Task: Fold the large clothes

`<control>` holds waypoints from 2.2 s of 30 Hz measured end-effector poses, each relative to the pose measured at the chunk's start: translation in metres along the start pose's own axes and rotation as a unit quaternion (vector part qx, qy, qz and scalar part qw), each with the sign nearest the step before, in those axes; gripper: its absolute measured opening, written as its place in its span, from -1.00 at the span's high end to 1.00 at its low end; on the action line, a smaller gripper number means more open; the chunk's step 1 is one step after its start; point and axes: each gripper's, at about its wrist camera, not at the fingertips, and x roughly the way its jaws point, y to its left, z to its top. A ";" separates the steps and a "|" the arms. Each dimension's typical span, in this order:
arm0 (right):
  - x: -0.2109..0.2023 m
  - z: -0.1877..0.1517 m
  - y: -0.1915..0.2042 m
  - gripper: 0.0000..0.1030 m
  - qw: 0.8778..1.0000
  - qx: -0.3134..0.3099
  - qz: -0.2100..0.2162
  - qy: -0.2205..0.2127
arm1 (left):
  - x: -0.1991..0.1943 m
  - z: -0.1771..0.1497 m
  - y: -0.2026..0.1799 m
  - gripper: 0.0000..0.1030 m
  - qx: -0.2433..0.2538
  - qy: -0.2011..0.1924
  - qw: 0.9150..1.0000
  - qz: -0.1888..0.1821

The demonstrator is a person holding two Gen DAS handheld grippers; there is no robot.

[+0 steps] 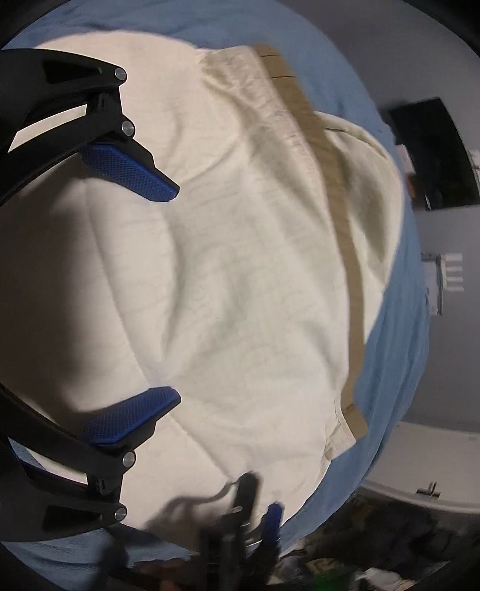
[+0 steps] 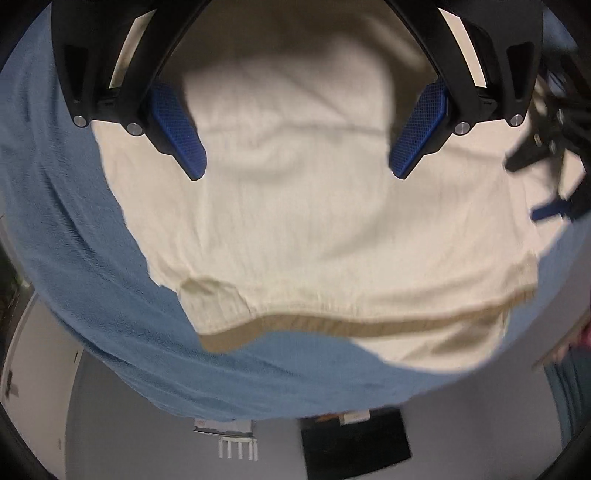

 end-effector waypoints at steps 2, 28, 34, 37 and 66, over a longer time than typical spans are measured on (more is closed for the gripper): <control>-0.005 -0.020 0.007 -0.85 0.999 -0.026 -0.018 0.010 | 0.006 -0.005 0.002 -0.87 -0.003 0.002 1.000 -0.002; -0.073 0.001 -0.076 -0.85 0.999 0.003 -0.034 -0.014 | -0.073 -0.037 0.018 -0.87 -0.018 -0.055 0.997 0.041; -0.037 0.000 -0.120 -0.85 0.993 0.105 0.051 -0.004 | -0.091 -0.029 0.099 -0.87 -0.074 -0.065 0.994 0.054; -0.012 -0.002 -0.132 -0.85 0.981 0.163 0.109 0.004 | -0.090 -0.039 0.154 -0.87 -0.140 -0.064 0.986 0.067; 0.072 0.020 -0.154 -0.21 0.945 0.163 0.283 0.038 | -0.017 -0.098 0.274 -0.25 -0.257 -0.038 0.951 -0.170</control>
